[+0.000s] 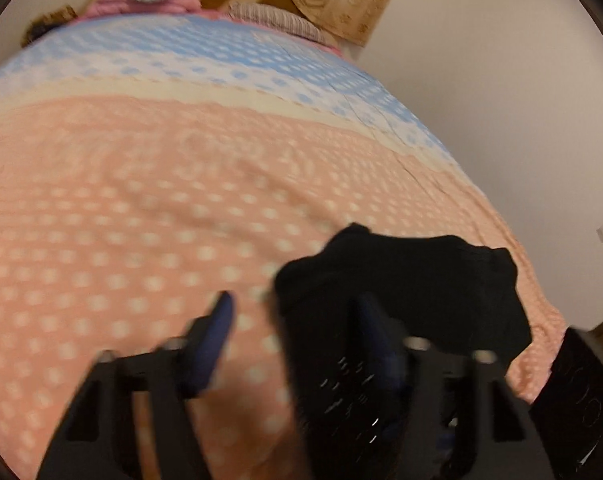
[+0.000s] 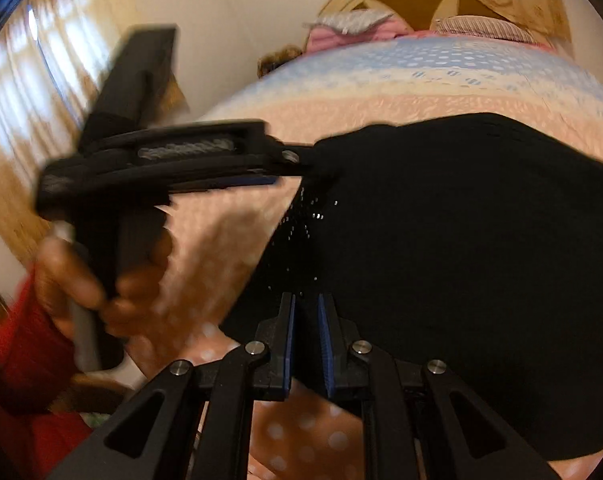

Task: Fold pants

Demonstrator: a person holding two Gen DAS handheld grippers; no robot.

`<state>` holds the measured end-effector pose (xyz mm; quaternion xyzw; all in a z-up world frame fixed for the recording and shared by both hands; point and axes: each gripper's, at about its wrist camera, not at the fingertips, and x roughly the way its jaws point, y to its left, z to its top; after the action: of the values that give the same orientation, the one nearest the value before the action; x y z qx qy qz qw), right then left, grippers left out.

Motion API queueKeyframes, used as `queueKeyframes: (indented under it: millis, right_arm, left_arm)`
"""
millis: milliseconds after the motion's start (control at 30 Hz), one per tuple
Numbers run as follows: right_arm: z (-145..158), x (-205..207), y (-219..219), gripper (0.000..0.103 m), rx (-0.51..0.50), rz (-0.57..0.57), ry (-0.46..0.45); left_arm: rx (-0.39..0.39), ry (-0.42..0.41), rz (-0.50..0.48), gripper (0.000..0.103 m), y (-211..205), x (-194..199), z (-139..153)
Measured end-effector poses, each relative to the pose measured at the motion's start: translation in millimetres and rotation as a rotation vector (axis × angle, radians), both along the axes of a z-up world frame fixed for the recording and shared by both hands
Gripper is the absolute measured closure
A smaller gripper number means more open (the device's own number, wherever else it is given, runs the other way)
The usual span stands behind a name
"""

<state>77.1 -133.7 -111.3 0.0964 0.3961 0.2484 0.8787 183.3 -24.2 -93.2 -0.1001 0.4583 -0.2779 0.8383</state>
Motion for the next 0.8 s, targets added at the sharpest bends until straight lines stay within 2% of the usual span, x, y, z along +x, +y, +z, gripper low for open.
queueKeyframes:
  millis: [33,167,267,367,500,600,633,667,733,800]
  right_arm:
    - [-1,2,-5,0.091,0.036,-0.007,0.022]
    - [-9,6,-16,0.091,0.119,-0.033,0.039]
    - [-8,-2,-7,0.091,0.098,-0.043,0.015]
    - [-10,-7,-5,0.091,0.087,-0.041,0.008]
    - [-14,-7,-12,0.091,0.111,-0.054,0.012]
    - [-12,-13,-10,0.091,0.103,-0.071,-0.006]
    - [-11,-14,-9,0.091,0.100,-0.075,-0.010]
    - [-10,-17,-12,0.091,0.101,-0.077,-0.005]
    - [2,-20,-20,0.091,0.124,-0.102,0.005]
    - [19,-32,-36,0.090,0.146,-0.150,-0.053]
  left_arm:
    - [-0.034,0.029,-0.021,0.067,-7,7,-3]
    - [-0.041,0.013,-0.020,0.078,-16,16,4]
    - [-0.073,0.018,-0.007,0.089,-13,25,11]
    - [-0.066,-0.013,0.026,0.091,-15,37,18]
    - [0.016,-0.095,0.039,0.091,-17,30,32]
    - [0.095,-0.145,0.044,0.080,-14,11,38]
    - [0.116,-0.161,0.048,0.067,-13,7,39]
    - [0.152,-0.190,0.056,0.050,-12,-1,40]
    - [0.211,-0.256,0.076,0.035,-10,-20,41]
    - [0.218,-0.287,0.064,0.035,-10,-31,42]
